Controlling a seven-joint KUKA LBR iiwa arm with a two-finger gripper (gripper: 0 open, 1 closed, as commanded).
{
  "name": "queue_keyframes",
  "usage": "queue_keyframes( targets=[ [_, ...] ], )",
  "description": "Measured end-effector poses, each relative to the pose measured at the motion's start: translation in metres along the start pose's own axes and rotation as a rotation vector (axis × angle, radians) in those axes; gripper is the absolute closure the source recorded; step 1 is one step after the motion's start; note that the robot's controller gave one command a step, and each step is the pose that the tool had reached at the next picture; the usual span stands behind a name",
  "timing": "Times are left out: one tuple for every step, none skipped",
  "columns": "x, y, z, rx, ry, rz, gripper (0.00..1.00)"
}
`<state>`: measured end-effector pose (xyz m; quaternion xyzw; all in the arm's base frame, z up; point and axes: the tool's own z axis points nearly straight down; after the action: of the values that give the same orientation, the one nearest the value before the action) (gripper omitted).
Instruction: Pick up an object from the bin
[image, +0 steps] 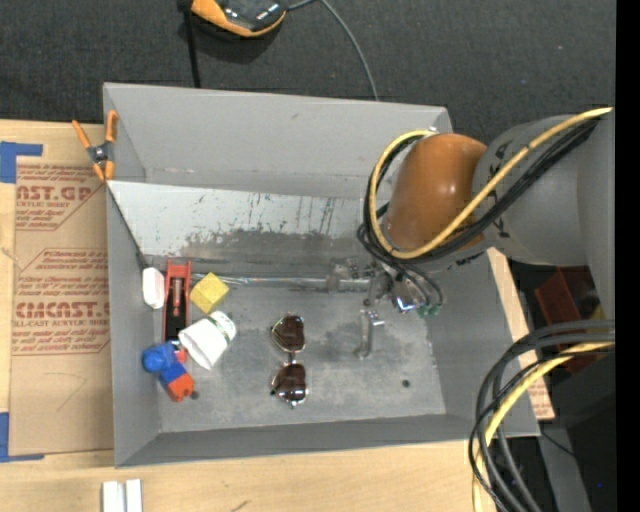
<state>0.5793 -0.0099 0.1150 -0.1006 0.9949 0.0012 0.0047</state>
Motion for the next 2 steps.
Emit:
queue_keyframes(
  targets=[
    [-0.001, -0.005, 0.028, 0.005, 0.005, 0.038, 0.0],
    [-0.009, 0.018, 0.038, 0.001, 0.003, 0.108, 0.0]
  ],
)
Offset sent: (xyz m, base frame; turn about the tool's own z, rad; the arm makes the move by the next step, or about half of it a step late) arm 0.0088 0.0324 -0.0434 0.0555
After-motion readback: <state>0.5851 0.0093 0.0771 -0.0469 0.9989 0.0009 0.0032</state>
